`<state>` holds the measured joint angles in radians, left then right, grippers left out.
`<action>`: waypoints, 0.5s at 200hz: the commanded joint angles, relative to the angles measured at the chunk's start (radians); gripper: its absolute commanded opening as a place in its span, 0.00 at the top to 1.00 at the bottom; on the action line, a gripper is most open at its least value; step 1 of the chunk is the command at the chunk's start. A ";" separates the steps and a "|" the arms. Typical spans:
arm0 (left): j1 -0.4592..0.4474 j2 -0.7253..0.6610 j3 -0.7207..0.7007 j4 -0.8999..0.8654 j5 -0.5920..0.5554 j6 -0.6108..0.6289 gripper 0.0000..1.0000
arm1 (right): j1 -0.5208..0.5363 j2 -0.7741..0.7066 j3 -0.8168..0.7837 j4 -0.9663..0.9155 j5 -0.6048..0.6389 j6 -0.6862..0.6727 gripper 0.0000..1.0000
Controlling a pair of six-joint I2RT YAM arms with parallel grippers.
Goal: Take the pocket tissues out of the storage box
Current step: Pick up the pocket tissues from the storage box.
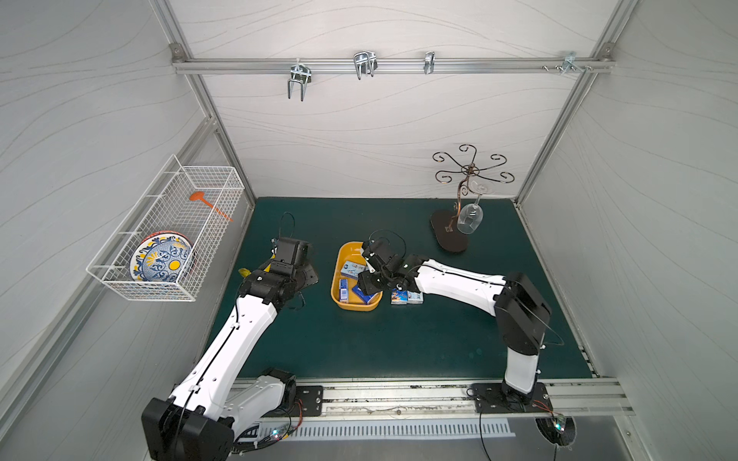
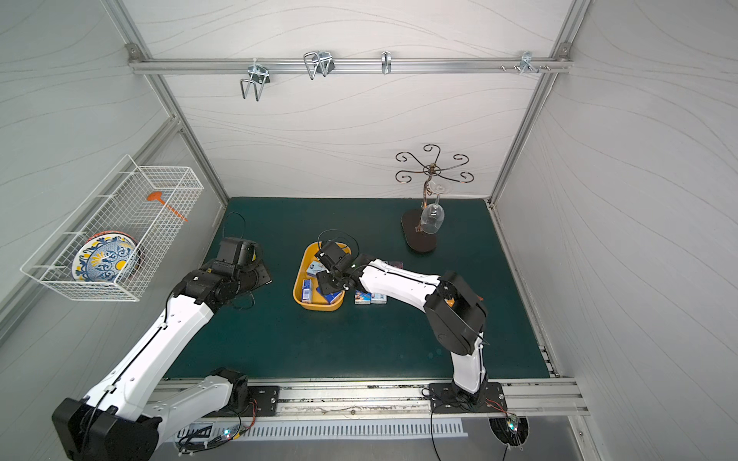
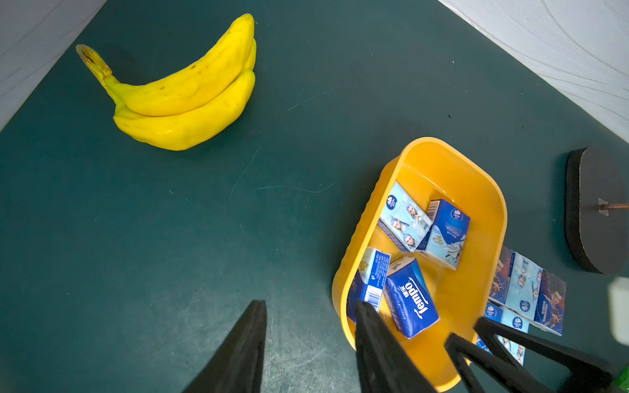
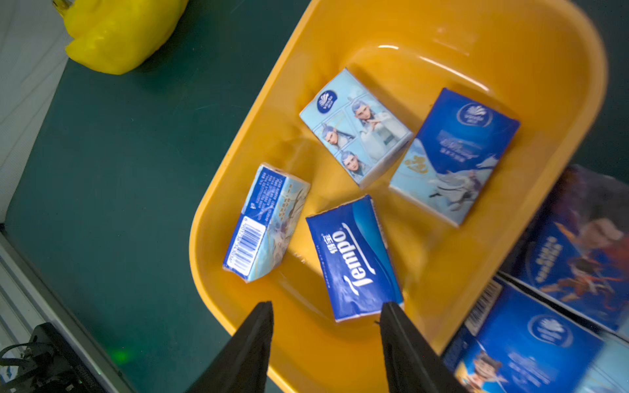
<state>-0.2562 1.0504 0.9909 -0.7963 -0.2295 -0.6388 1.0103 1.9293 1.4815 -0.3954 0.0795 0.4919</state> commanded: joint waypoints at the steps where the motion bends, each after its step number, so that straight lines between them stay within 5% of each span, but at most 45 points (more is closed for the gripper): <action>1: 0.005 -0.018 0.040 -0.004 -0.018 0.013 0.54 | 0.026 0.054 0.062 0.038 -0.038 0.047 0.43; 100: 0.005 -0.023 0.032 -0.004 -0.022 0.021 0.54 | 0.036 0.144 0.066 0.154 -0.086 0.229 0.42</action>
<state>-0.2558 1.0386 0.9909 -0.8139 -0.2363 -0.6308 1.0378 2.0365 1.5234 -0.2684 0.0063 0.6617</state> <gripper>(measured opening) 0.465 0.580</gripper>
